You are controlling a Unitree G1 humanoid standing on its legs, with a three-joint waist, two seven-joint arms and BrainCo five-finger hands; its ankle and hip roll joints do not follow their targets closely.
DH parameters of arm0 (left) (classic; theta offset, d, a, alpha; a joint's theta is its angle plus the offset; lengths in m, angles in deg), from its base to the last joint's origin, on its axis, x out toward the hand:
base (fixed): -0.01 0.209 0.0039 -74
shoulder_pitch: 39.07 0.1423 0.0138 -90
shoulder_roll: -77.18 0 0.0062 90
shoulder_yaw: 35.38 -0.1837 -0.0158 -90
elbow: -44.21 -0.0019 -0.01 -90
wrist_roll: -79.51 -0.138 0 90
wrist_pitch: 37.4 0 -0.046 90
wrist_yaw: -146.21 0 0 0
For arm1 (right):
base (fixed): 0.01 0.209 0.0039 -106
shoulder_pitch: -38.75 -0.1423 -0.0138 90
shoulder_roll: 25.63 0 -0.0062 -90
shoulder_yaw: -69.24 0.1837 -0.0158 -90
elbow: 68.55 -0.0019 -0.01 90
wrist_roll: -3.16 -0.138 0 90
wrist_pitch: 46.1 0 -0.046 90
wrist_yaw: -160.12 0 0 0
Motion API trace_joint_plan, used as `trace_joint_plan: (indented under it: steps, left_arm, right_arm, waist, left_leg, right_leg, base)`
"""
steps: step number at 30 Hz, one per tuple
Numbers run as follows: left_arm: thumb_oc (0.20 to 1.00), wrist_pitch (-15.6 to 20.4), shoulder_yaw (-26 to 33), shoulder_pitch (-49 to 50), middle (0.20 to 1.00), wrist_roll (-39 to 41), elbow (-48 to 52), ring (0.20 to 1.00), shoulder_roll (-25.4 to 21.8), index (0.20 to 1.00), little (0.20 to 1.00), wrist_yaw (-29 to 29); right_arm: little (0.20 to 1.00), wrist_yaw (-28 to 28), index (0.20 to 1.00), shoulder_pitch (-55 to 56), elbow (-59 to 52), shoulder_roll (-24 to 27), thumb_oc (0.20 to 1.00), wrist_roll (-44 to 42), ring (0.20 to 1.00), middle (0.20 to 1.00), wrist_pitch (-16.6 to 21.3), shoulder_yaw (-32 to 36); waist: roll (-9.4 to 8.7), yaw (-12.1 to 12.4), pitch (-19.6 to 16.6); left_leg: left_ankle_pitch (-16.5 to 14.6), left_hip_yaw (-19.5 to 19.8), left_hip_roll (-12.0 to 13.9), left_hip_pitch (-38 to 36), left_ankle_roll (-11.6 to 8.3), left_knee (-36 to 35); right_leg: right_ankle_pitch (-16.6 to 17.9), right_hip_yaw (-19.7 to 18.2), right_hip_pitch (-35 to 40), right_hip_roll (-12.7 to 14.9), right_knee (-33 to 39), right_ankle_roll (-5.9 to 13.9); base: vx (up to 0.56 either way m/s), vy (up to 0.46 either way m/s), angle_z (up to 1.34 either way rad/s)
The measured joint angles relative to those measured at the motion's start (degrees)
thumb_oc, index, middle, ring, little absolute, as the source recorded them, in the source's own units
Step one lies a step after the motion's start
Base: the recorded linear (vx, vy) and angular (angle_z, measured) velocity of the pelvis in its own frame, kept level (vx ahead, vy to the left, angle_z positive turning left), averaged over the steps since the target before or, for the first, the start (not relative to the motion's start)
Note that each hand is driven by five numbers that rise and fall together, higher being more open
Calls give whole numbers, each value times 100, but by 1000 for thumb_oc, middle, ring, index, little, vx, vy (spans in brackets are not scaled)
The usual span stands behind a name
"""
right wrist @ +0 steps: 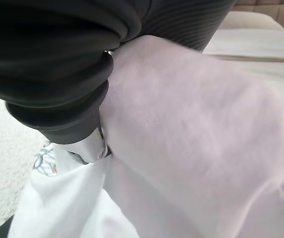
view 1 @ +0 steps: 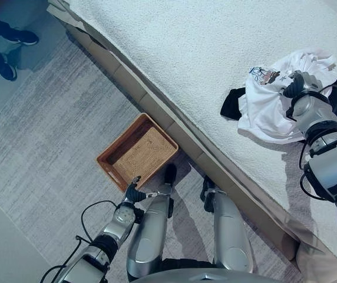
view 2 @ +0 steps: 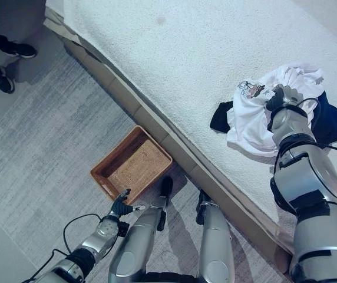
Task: Pick up clothes into the bucket
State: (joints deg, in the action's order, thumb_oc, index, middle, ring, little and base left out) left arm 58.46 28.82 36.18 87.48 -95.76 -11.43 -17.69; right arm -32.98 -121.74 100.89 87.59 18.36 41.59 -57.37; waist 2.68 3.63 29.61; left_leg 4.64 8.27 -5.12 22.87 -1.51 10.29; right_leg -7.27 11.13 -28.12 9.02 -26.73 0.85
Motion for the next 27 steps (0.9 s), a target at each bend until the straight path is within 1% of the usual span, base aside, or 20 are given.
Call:
trace_joint_plan:
  steps: [2, 3, 7, 8, 9, 10, 11, 12, 13, 14, 15, 17, 18, 20, 21, 22, 24, 25, 26, 27]
  left_arm:
    - [1000, 3, 3, -10, 1000, 17, 64, 1000, -8, 1000, 1000, 16]
    - [1000, 0, 2, -48, 1000, 17, 113, 1000, -14, 1000, 1000, 18]
    - [1000, -12, 3, -48, 1000, 21, 543, 1000, -64, 1000, 1000, 21]
    - [1000, 31, 9, 14, 1000, 19, 1020, 1000, -181, 1000, 1000, 16]
    - [1000, 37, 0, 27, 1000, 19, 1167, 1000, -246, 1000, 1000, 11]
    - [1000, 78, 17, -62, 1000, 20, 1333, 1000, -363, 1000, 1000, 8]
    - [1000, 66, 28, -155, 1000, 22, 1389, 1000, -419, 1000, 1000, 7]
    - [1000, 56, 65, -173, 1000, 24, 1720, 1000, -570, 1000, 1000, 2]
    - [1000, 124, 163, -119, 1000, 24, 2060, 1000, -759, 1000, 1000, 3]
    - [1000, 138, 262, -187, 1000, 25, 2190, 1000, -835, 1000, 1000, 4]
    - [1000, 107, 282, -369, 1000, 29, 2398, 1000, -1010, 1000, 1000, -15]
    - [1000, 140, 341, -524, 1000, 32, 2836, 1000, -1190, 1000, 1000, -31]
    - [1000, 128, 402, -660, 1000, 62, 3007, 1000, -1218, 1000, 1000, -48]
    - [1000, 182, 509, -871, 1000, 213, 3613, 1000, -1307, 1000, 1000, -107]
    - [1000, 253, 507, -962, 1000, 232, 3678, 1000, -1295, 1000, 1000, -120]
    - [1000, 255, 488, -1079, 1000, 283, 3751, 1000, -1281, 1000, 1000, -169]
    - [1000, 217, 452, -1247, 1000, 430, 3821, 1000, -1283, 1000, 1000, -269]
    - [1000, 206, 453, -1362, 1000, 549, 3876, 1000, -1258, 1000, 1000, -308]
    - [1000, 212, 456, -1419, 1000, 631, 3920, 1000, -1277, 1000, 1000, -318]
    - [1000, 214, 443, -1526, 1000, 687, 3927, 1000, -1276, 1000, 1000, -329]
  right_arm:
    - [200, -33, 200, -74, -67, 61, 200, 0, 200, 200, -14, -3]
    - [200, -52, 200, -137, -103, 92, 200, -7, 200, 200, -25, -13]
    - [200, -227, 200, -379, -936, 424, 200, -26, 200, 200, -8, -35]
    - [200, -323, 200, -406, -1337, 662, 200, -65, 200, 200, 35, -38]
    - [200, -390, 200, -461, -1449, 723, 200, -127, 200, 200, 43, -27]
    - [200, -469, 200, -576, -1678, 797, 200, -187, 200, 200, 51, -34]
    - [200, -490, 200, -629, -1812, 824, 200, -214, 200, 200, 32, -33]
    - [200, -517, 200, -638, -2441, 1000, 200, -310, 200, 200, 19, -24]
    - [200, -678, 200, -675, -3098, 1113, 200, -346, 200, 200, 112, -5]
    - [200, -768, 200, -685, -3312, 1124, 200, -349, 200, 200, 156, -4]
    - [200, -842, 200, -697, -3710, 1264, 200, -365, 200, 200, 213, 6]
    - [200, -861, 200, -696, -4043, 1406, 200, -365, 200, 200, 240, 45]
    - [200, -856, 200, -691, -4163, 1471, 200, -376, 200, 200, 246, 42]
    - [200, -835, 200, -595, -4600, 1649, 200, -414, 200, 200, 291, 178]
    - [200, -833, 200, -561, -4615, 1644, 200, -421, 200, 200, 321, 197]
    - [200, -734, 200, -539, -4654, 1646, 200, -503, 200, 200, 323, 200]
    - [200, -551, 200, -501, -4837, 1717, 200, -673, 200, 200, 333, 201]
    - [200, -397, 200, -429, -5026, 1798, 200, -859, 200, 200, 332, 200]
    - [200, -333, 200, -407, -5100, 1791, 200, -929, 200, 200, 337, 201]
    - [200, -224, 200, -366, -5168, 1778, 200, -1066, 200, 200, 371, 198]
  waist:
    - [0, -20, 0]
    - [-4, -96, -1]
    - [-16, -168, -4]
    - [-27, -146, -8]
    - [-35, -184, -4]
    - [-57, -281, -9]
    - [-68, -305, -7]
    - [-96, -376, -17]
    - [-164, -365, -53]
    - [-222, -431, -112]
    - [-295, -481, -129]
    - [-368, -481, -237]
    - [-395, -597, -277]
    - [-403, -612, -345]
    - [-405, -631, -462]
    - [-397, -716, -592]
    - [-401, -773, -696]
    - [-401, -854, -781]
    - [-397, -832, -801]
    - [-401, -873, -882]
  left_leg:
    - [-3, -14, -19, 4, 4, 46]
    - [-11, -33, -17, 5, 15, 80]
    - [-18, -179, 8, -35, 21, 142]
    - [-21, -206, 21, -60, 26, 148]
    - [-22, -210, 25, -83, 27, 139]
    - [-22, -213, 45, -172, 27, 127]
    - [-33, -222, 54, -237, 30, 116]
    - [-74, -285, 90, -336, 71, 101]
    - [-101, -402, 126, -432, 83, 78]
    - [-122, -450, 136, -465, 93, 65]
    - [-128, -523, 172, -610, 55, 18]
    - [-146, -594, 212, -763, 54, -37]
    - [-181, -616, 224, -831, 46, -70]
    - [-170, -624, 239, -1047, 57, -189]
    - [-183, -641, 245, -1051, 56, -194]
    - [-187, -642, 252, -1152, 58, -268]
    - [-188, -656, 273, -1368, 58, -372]
    - [-188, -670, 295, -1463, 57, -418]
    - [-188, -663, 304, -1526, 57, -445]
    - [-188, -664, 319, -1593, 56, -501]
  right_leg:
    - [-30, -30, -16, 16, -26, 3]
    - [-29, -58, -16, 5, -20, 4]
    - [13, -233, -19, -51, -8, 51]
    - [50, -265, -5, -70, 17, 47]
    - [59, -270, 24, -81, 31, 49]
    - [83, -273, 133, -100, 94, 47]
    - [84, -279, 198, -114, 123, 54]
    - [95, -341, 294, -161, 206, 81]
    - [124, -439, 359, -206, 258, 111]
    - [117, -474, 356, -210, 264, 107]
    - [148, -535, 478, -265, 322, 112]
    - [202, -580, 626, -304, 424, 94]
    - [173, -588, 680, -310, 460, 97]
    - [227, -583, 902, -334, 579, 97]
    - [230, -592, 908, -338, 608, 101]
    - [238, -582, 1022, -350, 661, 101]
    - [248, -584, 1216, -377, 763, 103]
    - [263, -584, 1331, -407, 856, 87]
    - [265, -569, 1413, -419, 896, 88]
    - [266, -570, 1470, -435, 940, 87]
  base:
    - [-2, 10, -2]
    - [-3, 14, -12]
    - [11, -4, -20]
    - [9, -11, -16]
    - [34, -11, -12]
    - [21, -4, -5]
    - [24, 6, -15]
    - [35, -1, -35]
    - [74, -12, -42]
    - [87, -18, -42]
    - [46, -11, -26]
    - [67, -10, -26]
    - [73, -12, -10]
    - [45, -10, -6]
    - [84, -16, -8]
    - [68, -14, -3]
    - [57, -21, -4]
    - [14, -16, -3]
    - [0, 0, 0]
    - [0, 0, 0]
